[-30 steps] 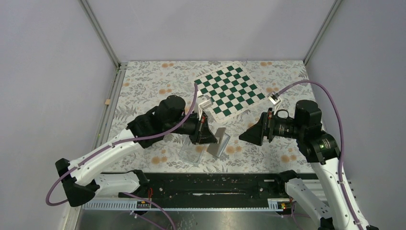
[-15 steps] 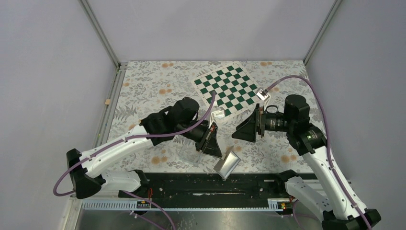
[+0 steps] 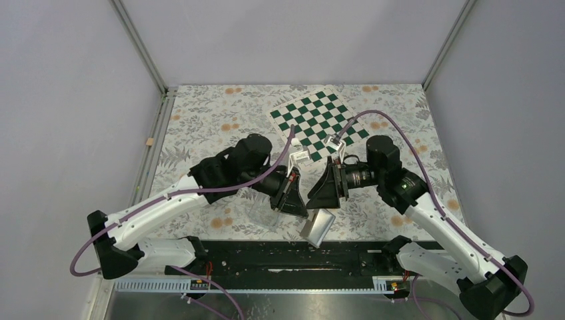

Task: Put the credit cards into the card holder
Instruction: Open the card holder at the center of the board.

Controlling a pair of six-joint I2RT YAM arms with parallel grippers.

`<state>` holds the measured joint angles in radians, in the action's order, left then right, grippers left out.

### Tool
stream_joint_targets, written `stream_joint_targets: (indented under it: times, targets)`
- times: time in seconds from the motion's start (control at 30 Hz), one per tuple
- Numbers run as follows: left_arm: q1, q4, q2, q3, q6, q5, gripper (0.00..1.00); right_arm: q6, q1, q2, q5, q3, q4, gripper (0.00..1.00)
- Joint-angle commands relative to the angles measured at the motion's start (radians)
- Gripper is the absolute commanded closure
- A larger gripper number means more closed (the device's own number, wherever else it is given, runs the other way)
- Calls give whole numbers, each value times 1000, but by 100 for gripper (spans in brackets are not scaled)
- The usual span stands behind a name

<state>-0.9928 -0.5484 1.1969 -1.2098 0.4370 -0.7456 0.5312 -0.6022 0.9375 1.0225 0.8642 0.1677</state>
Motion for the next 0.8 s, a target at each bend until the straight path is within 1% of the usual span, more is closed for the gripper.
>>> stream_joint_targets:
  times: [0.0,0.13,0.27,0.4,0.53,0.63,0.7,0.77]
  targets:
    - [13,45,-66,-19,-15,-21,100,0,-6,-47,60,-28,-18,12]
    - [28,50,-97,-6,-17,0,100,-16,-7,-82,83,-52,37,14]
    - [39,71,-121,5,-9,31,100,0,-9,-127,89,-76,49,14]
    - [44,105,-124,6,14,59,100,29,-22,-163,64,-97,42,10]
    - [44,138,-119,5,39,92,100,37,-48,-187,11,-108,41,7]
    - [46,138,-114,4,51,120,100,-10,-71,-193,-62,-82,110,6]
    - [48,140,-109,1,59,127,100,-49,-87,-195,-127,-61,166,7]
    - [49,149,-104,2,68,130,100,-66,-103,-194,-183,-48,191,11]
